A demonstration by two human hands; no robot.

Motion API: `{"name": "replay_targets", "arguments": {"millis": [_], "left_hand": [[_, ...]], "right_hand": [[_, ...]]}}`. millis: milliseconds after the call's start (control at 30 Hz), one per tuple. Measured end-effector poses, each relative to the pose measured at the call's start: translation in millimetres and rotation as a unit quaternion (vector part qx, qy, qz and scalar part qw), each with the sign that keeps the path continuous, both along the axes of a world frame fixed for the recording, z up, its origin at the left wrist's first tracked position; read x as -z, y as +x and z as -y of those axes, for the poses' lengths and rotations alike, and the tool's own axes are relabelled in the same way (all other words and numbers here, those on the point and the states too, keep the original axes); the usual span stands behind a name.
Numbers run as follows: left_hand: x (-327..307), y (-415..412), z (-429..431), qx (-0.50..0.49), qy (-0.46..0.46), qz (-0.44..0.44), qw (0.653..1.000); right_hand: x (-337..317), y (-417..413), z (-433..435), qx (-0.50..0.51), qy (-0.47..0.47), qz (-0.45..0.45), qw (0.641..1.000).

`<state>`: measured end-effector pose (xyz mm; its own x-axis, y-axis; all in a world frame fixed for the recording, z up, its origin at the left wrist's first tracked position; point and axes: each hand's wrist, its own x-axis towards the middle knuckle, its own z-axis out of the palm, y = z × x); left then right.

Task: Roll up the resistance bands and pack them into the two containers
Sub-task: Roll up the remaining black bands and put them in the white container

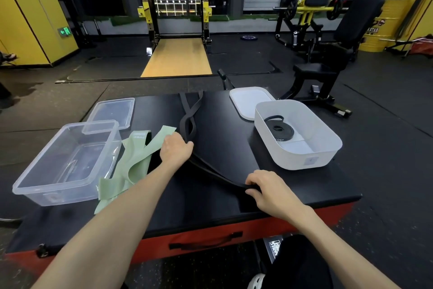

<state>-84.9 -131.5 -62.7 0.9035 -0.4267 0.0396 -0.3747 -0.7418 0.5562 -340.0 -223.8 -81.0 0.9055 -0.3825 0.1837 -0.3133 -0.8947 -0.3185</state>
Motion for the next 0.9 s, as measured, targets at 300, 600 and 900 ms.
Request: {"name": "replay_targets", "arguments": {"millis": [300, 600, 900], "left_hand": [[-11, 28, 33, -0.013, -0.19, -0.179, 0.965], [0, 36, 25, 0.04, -0.194, -0.234, 0.952], [6, 25, 26, 0.104, 0.024, -0.033, 0.994]], "right_hand": [[0, 2, 3, -0.008, -0.002, -0.005, 1.0], [-1, 2, -3, -0.029, -0.001, -0.016, 0.999], [2, 18, -13, -0.019, -0.024, -0.009, 0.999]]}}
